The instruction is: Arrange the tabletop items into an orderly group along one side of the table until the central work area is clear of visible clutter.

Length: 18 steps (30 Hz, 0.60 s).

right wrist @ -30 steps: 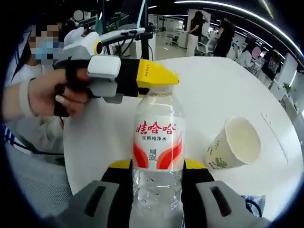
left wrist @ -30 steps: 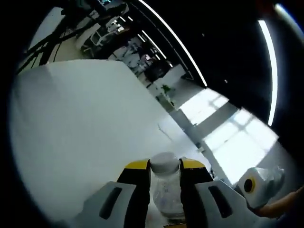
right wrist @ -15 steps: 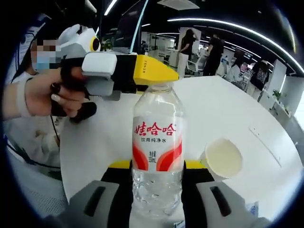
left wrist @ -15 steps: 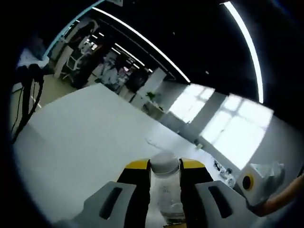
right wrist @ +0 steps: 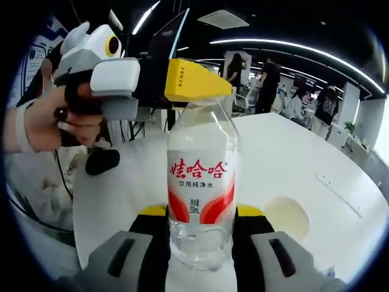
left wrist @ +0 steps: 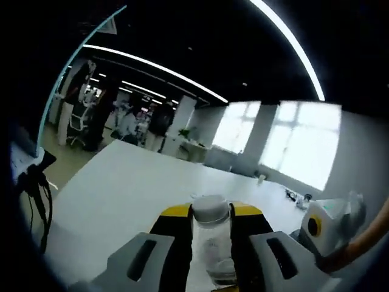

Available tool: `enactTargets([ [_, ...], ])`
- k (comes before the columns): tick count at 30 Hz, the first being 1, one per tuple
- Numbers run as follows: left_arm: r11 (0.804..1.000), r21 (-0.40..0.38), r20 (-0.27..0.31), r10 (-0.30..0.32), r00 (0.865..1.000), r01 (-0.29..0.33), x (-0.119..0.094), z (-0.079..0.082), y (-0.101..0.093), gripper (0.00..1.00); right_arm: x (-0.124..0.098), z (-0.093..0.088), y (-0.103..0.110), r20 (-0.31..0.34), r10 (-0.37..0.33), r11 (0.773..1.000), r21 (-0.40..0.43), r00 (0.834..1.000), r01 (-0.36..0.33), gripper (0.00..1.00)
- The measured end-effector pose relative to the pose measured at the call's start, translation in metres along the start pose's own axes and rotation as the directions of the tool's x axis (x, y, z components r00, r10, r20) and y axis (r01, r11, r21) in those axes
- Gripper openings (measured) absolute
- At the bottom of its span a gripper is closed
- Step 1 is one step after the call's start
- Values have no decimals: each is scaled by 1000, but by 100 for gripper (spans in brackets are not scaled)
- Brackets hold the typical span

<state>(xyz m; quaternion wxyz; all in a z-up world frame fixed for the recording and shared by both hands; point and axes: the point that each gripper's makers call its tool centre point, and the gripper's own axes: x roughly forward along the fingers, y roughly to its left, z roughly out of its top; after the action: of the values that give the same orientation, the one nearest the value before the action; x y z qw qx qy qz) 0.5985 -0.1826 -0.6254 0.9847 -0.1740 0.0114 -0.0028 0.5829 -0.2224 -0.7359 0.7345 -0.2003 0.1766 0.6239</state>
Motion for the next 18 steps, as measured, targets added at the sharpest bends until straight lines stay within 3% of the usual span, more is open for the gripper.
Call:
enactTargets([
  [8, 990, 134, 39, -40, 998, 34, -7, 6, -13, 19, 2, 5, 3, 64, -22, 1000, 6, 998, 22, 35],
  [14, 983, 180, 68, -52, 996, 39, -12, 7, -17, 19, 5, 7, 5, 124, -53, 998, -25, 991, 57, 35],
  [18, 976, 211, 62, -70, 996, 56, -13, 3, -21, 19, 7, 3, 8, 137, -53, 999, 4, 989, 53, 35],
])
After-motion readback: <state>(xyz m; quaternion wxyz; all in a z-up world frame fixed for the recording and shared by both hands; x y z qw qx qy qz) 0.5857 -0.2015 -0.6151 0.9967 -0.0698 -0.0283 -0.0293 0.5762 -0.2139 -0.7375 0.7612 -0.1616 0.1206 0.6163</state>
